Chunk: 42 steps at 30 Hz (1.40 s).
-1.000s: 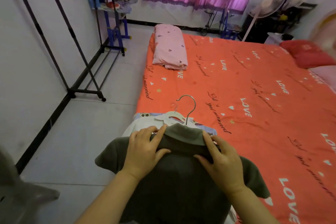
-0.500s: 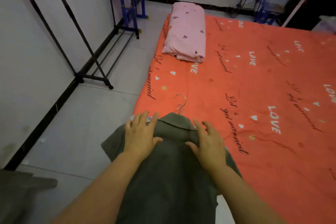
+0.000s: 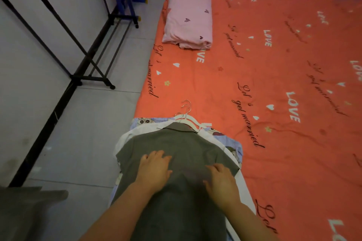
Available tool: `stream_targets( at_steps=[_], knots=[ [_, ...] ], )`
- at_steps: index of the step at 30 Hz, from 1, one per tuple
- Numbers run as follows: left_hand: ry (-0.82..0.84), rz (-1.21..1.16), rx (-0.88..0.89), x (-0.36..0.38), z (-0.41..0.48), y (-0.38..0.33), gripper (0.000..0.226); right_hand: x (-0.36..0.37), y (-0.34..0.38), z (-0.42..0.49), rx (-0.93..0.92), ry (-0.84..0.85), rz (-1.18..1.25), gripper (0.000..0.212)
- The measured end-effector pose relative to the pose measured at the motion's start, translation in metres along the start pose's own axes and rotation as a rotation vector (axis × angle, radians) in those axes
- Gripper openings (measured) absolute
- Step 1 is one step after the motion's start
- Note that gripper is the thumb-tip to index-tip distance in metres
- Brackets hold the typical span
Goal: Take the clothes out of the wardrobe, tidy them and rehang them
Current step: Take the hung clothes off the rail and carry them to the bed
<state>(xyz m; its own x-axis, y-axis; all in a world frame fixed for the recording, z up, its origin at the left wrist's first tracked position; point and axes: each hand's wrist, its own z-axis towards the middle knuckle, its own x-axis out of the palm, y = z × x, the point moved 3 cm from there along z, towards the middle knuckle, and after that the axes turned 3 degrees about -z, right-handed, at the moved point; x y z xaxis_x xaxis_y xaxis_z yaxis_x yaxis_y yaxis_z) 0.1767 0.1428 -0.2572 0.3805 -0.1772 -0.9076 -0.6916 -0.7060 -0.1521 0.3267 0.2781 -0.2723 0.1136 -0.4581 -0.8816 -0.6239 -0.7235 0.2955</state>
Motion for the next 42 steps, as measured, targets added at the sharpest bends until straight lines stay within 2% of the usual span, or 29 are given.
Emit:
stream_targets(
  at_steps=[6, 10, 15, 20, 26, 31, 36, 42],
  knots=[
    [0.014, 0.06, 0.2, -0.047, -0.01, -0.038, 0.047, -0.035, -0.016, -0.032, 0.12, 0.0, -0.004, 0.043],
    [0.026, 0.132, 0.347, -0.067, -0.026, -0.068, 0.045, -0.053, -0.03, -0.079, 0.276, -0.052, 0.057, 0.041],
    [0.013, 0.223, 0.642, -0.071, -0.067, -0.113, 0.041, -0.055, -0.044, -0.178, 0.545, -0.174, 0.09, 0.045],
    [0.027, 0.259, 1.003, -0.055, -0.145, -0.167, 0.039, -0.035, -0.033, -0.317, 0.861, -0.304, 0.124, 0.045],
    [0.096, 0.421, 1.431, -0.006, -0.299, -0.235, 0.039, 0.021, 0.015, -0.512, 1.254, -0.418, 0.242, 0.048],
    [0.11, 0.442, 1.784, 0.035, -0.456, -0.269, 0.042, 0.071, 0.075, -0.661, 1.547, -0.535, 0.304, 0.05],
    [0.196, 0.472, 2.083, 0.085, -0.633, -0.268, 0.048, 0.13, 0.154, -0.798, 1.814, -0.641, 0.353, 0.05],
    [0.278, 0.501, 2.412, 0.143, -0.843, -0.221, 0.048, 0.215, 0.258, -0.951, 2.094, -0.749, 0.417, 0.051]
  ],
)
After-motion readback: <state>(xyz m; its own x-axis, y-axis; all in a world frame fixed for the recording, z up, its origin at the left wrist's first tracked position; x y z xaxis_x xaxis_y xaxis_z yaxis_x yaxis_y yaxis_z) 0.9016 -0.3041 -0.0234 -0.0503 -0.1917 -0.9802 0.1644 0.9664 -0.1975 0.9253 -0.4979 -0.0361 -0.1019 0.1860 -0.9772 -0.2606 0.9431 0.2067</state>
